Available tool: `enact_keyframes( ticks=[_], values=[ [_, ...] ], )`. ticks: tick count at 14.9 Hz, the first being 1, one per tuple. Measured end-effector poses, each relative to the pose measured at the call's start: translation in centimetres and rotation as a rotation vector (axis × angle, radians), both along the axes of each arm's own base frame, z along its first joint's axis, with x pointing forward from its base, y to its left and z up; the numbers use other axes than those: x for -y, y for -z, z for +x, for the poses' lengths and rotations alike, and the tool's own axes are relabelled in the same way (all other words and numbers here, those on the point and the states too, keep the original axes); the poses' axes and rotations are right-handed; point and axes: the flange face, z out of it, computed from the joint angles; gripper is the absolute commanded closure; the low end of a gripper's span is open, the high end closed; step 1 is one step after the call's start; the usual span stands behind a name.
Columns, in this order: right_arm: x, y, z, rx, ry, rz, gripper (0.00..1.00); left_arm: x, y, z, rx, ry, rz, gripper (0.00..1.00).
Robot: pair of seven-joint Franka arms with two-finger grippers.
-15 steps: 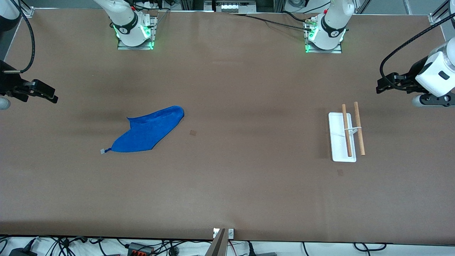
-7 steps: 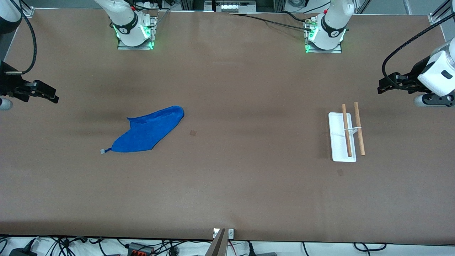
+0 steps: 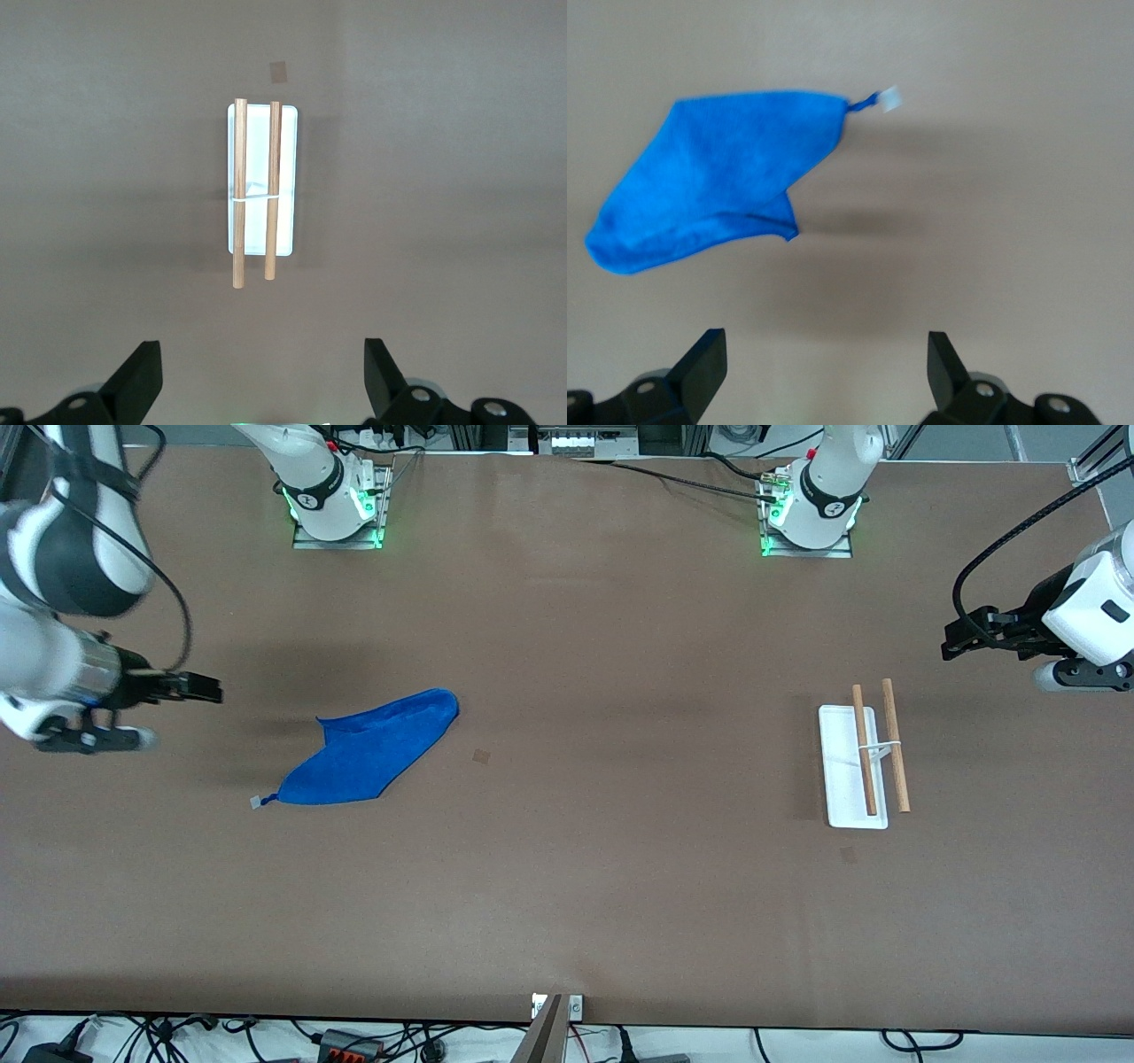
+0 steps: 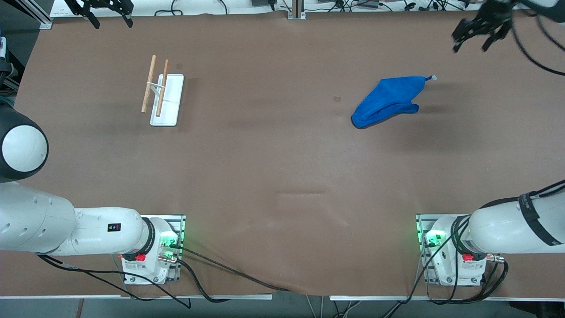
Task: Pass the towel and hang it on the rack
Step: 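Reach the right gripper down to the corner of the blue towel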
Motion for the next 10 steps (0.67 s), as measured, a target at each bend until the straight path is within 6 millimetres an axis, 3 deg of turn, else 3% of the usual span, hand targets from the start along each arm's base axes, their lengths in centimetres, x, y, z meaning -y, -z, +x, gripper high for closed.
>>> enact_keyframes(
  ticks=[2,6,10],
  values=[
    [-1.9,4.2,0.4,-0.071,-0.133,0.029,0.00,-0.1,0.1,0.1,-0.001,-0.001,0.000,0.00],
    [-2.1,11.1,0.5,-0.180,-0.368,0.172,0.00,-0.1,0.2,0.2,-0.002,-0.002,0.000,0.00],
    [-2.1,15.9,0.5,-0.213,-0.570,0.289,0.00,-0.1,0.1,0.2,-0.002,-0.002,0.000,0.00]
  ],
)
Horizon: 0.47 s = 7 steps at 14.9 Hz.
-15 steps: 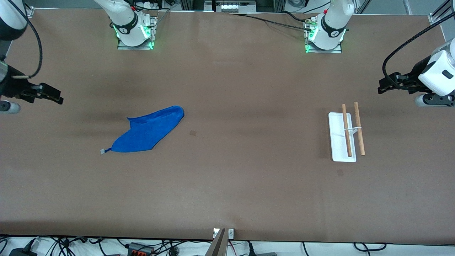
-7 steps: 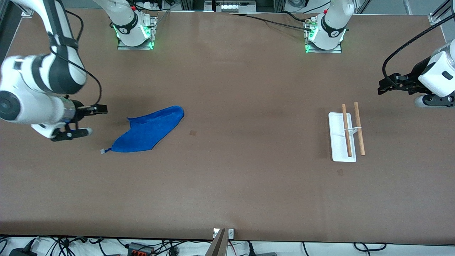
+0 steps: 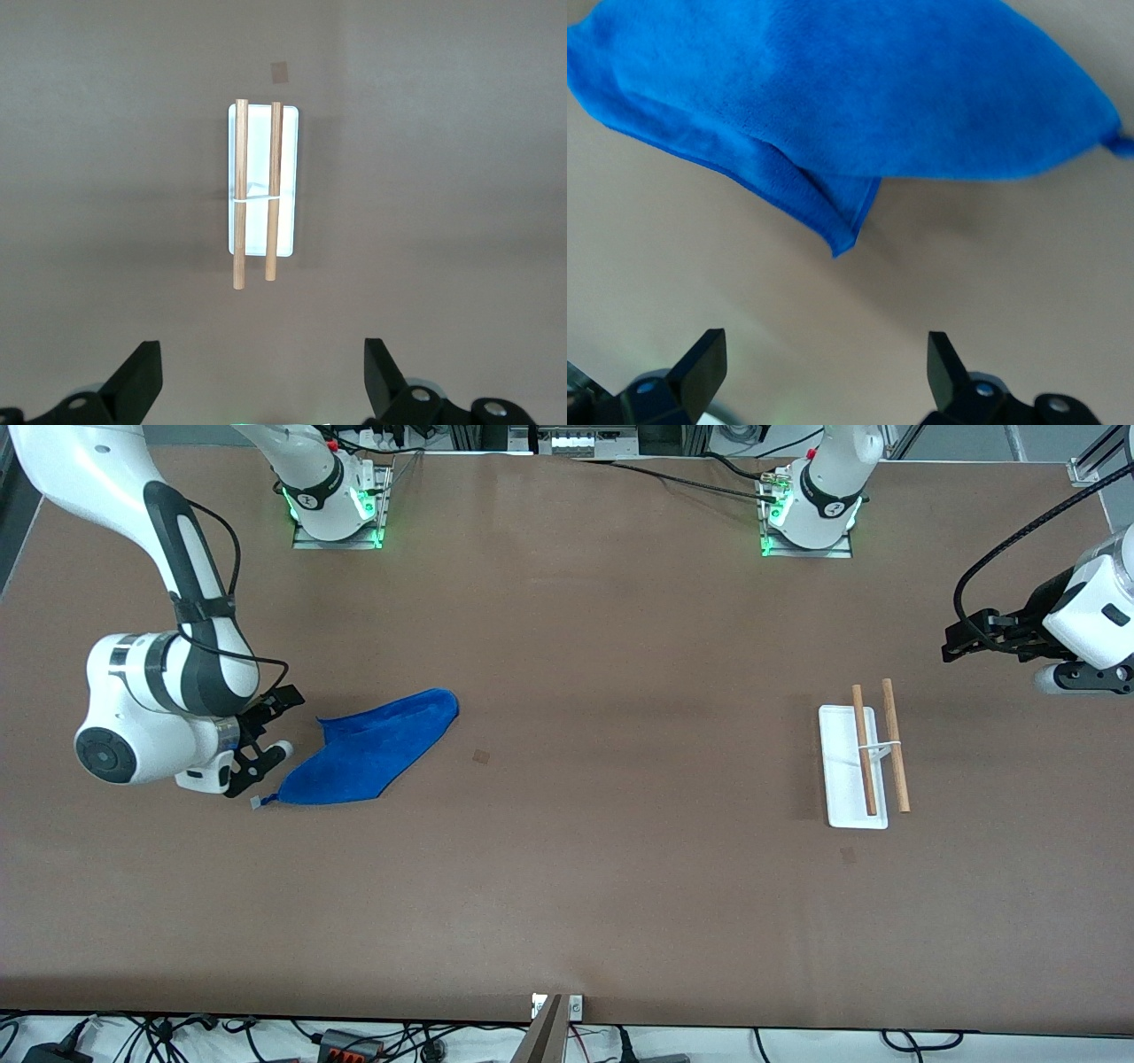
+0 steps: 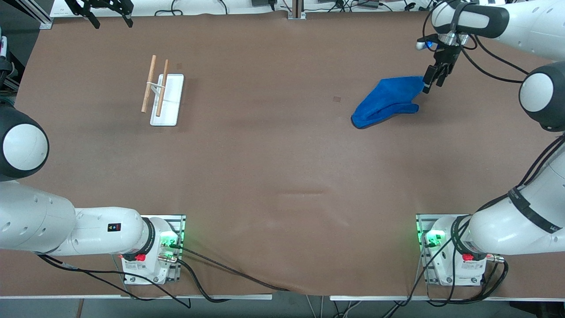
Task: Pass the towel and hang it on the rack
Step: 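Reach the right gripper down to the corner of the blue towel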
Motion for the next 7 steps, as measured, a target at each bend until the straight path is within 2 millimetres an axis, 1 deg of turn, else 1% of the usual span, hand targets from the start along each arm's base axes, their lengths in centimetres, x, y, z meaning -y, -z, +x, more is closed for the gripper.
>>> enact_keyframes(
  ticks=[4,7],
  values=[
    [-0.3,3.0,0.2,0.010,-0.161,0.126,0.00,0.0,0.0,0.0,0.001,0.000,0.000,0.00],
    [-0.6,4.9,-0.2,-0.001,-0.206,0.183,0.00,0.0,0.0,0.0,0.001,0.000,0.000,0.00]
  ],
)
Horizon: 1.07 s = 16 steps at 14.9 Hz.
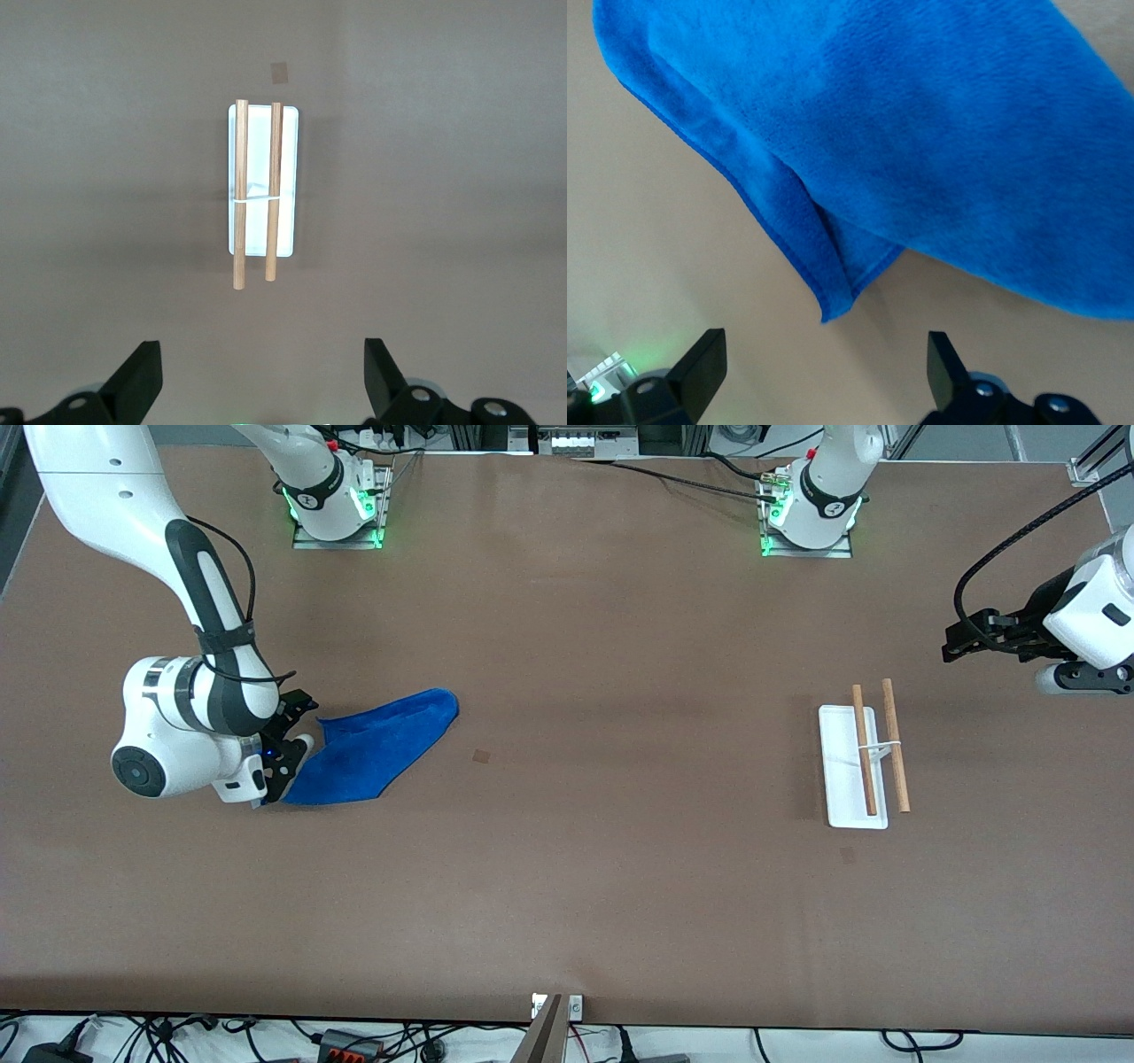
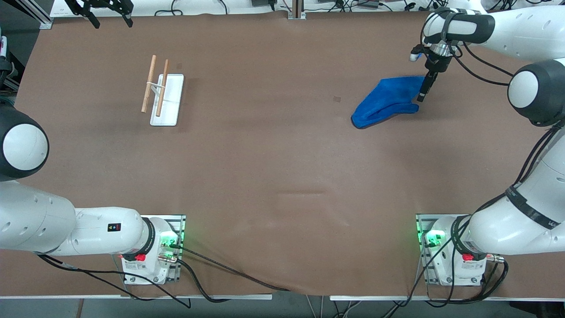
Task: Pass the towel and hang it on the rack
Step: 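Reach the right gripper down to the corner of the blue towel, then close the right gripper on the towel corner and lift it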
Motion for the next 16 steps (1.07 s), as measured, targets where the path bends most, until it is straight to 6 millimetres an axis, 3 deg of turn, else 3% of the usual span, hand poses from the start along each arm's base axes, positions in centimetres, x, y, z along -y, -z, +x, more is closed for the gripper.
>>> enact_keyframes(
  ticks=[5,11,13,16],
  values=[
    [-1.7,2.3,-1.2,0.016,-0.038,0.019,0.21,0.0,0.0,0.0,0.000,0.000,0.000,0.00],
    [-1.8,3.0,-1.9,0.011,-0.113,0.061,0.53,0.0,0.0,0.0,0.000,0.000,0.000,0.00],
    [-1.7,3.0,-1.9,0.014,-0.146,0.081,0.75,0.0,0.0,0.0,0.000,0.000,0.000,0.00],
    [-1.5,3.1,-1.9,0.014,-0.160,0.090,0.93,0.0,0.0,0.0,0.000,0.000,0.000,0.00]
  ],
)
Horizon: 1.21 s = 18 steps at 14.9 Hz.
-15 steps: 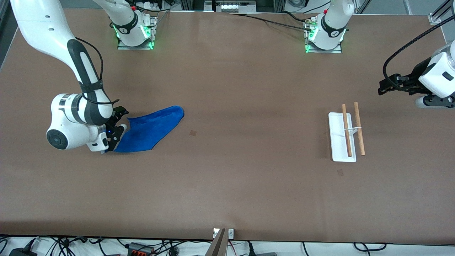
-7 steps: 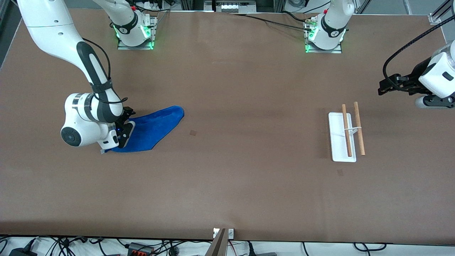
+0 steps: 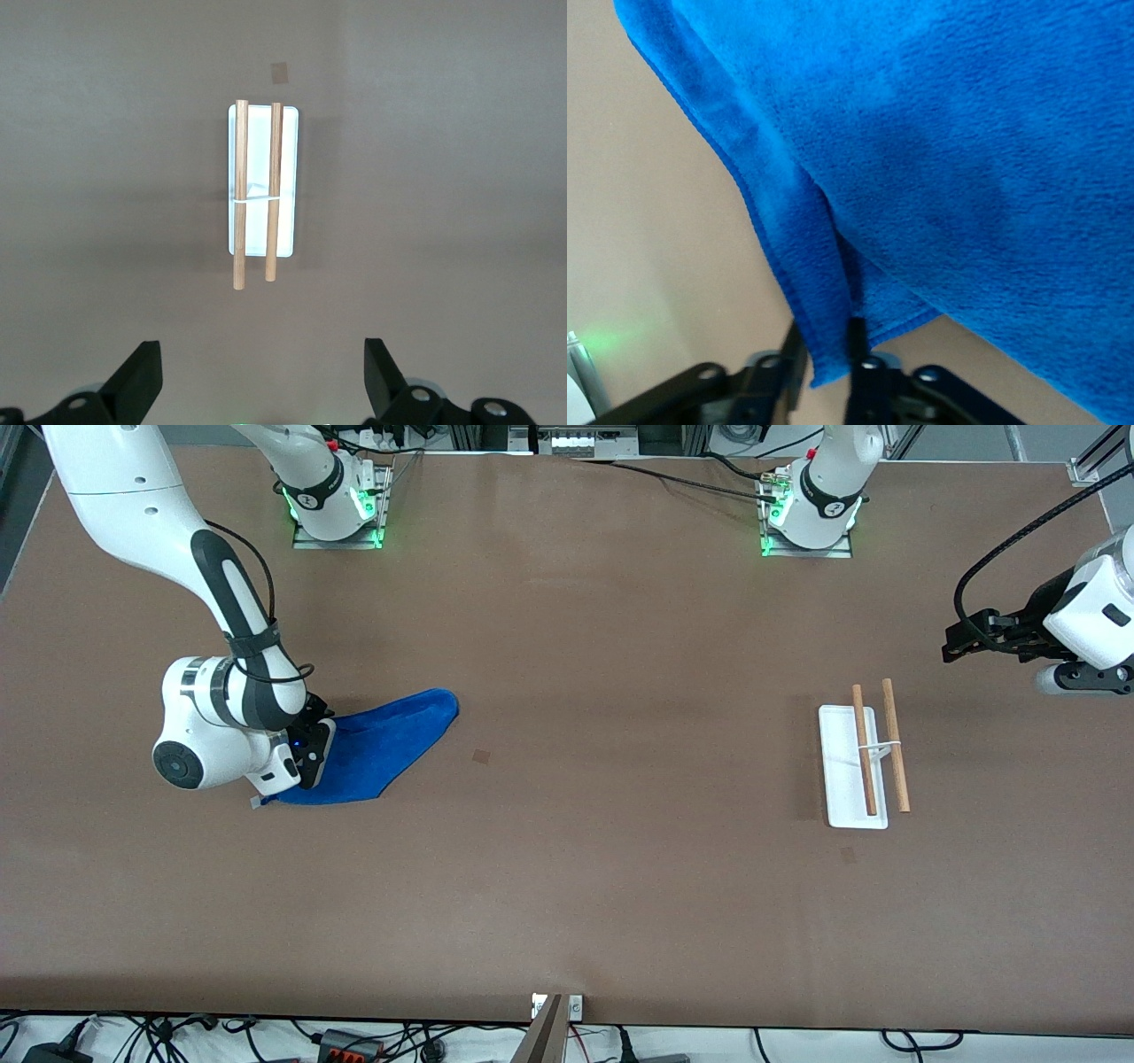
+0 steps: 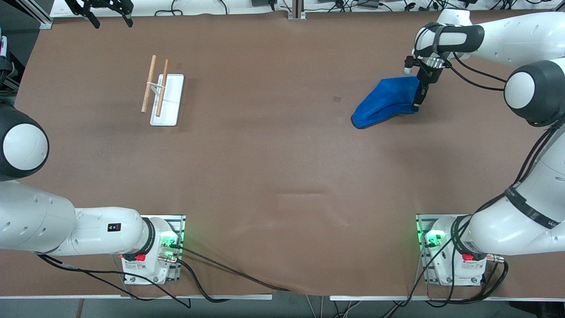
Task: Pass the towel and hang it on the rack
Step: 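Close the right gripper on the towel corner and lift it, then carry the towel toward the table middle while the left gripper approaches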
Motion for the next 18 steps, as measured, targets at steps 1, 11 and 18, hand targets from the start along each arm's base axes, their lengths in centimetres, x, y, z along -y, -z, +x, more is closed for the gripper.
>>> enact_keyframes(
  ticks=[1,11,18],
  values=[
    [0.0,0.0,0.0,0.000,-0.002,0.001,1.00,0.0,0.0,0.0,0.000,0.000,0.000,0.00],
    [-0.2,-10.1,4.5,0.102,0.038,-0.005,1.00,-0.1,0.0,0.0,0.000,-0.002,0.000,0.00],
    [-6.1,-22.1,7.0,0.108,0.253,-0.046,1.00,-0.2,0.1,-0.1,-0.006,-0.003,0.000,0.00]
  ],
)
